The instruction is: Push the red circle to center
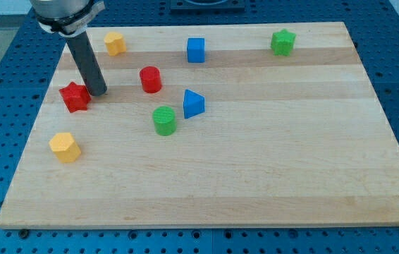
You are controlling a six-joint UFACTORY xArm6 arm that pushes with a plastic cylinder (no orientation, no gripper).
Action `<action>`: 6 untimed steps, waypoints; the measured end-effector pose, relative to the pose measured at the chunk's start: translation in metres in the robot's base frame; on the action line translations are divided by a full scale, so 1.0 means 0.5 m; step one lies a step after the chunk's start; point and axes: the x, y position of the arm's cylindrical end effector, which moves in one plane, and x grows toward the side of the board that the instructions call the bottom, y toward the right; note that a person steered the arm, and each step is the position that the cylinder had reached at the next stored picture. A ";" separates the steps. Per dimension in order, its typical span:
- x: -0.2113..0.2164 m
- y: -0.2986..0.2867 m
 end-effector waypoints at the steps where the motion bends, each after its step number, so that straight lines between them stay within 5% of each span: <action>1: -0.026 -0.028; 6: -0.029 0.241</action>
